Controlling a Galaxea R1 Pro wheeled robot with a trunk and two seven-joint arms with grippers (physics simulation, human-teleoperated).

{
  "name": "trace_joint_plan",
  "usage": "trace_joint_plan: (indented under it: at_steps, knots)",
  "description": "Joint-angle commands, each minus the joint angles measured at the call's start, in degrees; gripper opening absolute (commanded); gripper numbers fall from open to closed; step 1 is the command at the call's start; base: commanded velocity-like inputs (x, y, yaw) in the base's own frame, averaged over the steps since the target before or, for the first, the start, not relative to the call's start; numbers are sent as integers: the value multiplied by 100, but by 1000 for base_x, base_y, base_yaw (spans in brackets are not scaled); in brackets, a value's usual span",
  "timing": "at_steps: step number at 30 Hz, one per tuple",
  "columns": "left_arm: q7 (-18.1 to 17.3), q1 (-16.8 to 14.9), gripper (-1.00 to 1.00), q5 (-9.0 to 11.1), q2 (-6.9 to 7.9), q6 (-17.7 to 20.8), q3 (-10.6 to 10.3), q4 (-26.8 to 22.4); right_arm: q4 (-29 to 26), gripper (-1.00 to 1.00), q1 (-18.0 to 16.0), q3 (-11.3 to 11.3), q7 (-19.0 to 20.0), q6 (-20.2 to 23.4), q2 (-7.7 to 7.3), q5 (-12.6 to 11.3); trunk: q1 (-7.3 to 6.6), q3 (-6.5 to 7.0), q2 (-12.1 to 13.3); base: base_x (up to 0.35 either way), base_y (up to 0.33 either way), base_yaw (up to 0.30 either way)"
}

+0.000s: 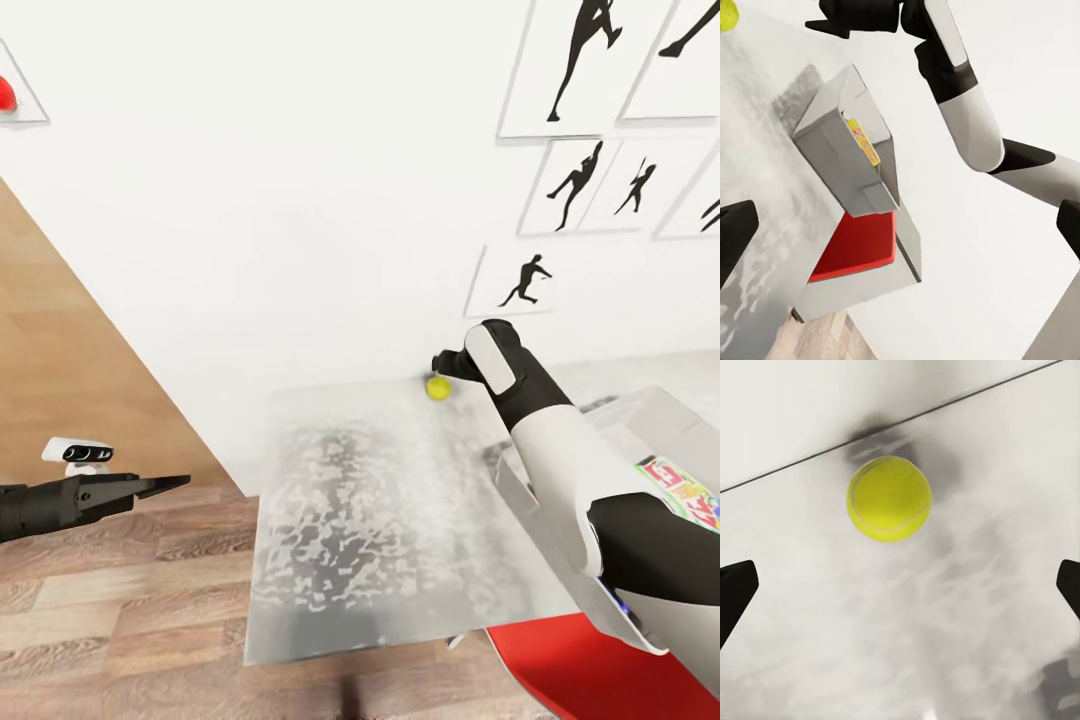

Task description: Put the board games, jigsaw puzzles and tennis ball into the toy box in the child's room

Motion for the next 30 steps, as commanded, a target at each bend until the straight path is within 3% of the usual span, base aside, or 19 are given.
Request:
trace_joint_plan:
  at_steps: [1, 30]
  knots:
    - [-20, -3, 100, -1, 5, 61, -2, 3, -4, 100, -9, 18, -59, 8, -1, -58, 3, -19, -11, 0, 0, 0]
    - [-20, -3, 100, -1, 19, 60, -2, 11, -4, 100, -30, 18, -60, 10, 13, -2, 3, -290, -11, 0, 0, 0]
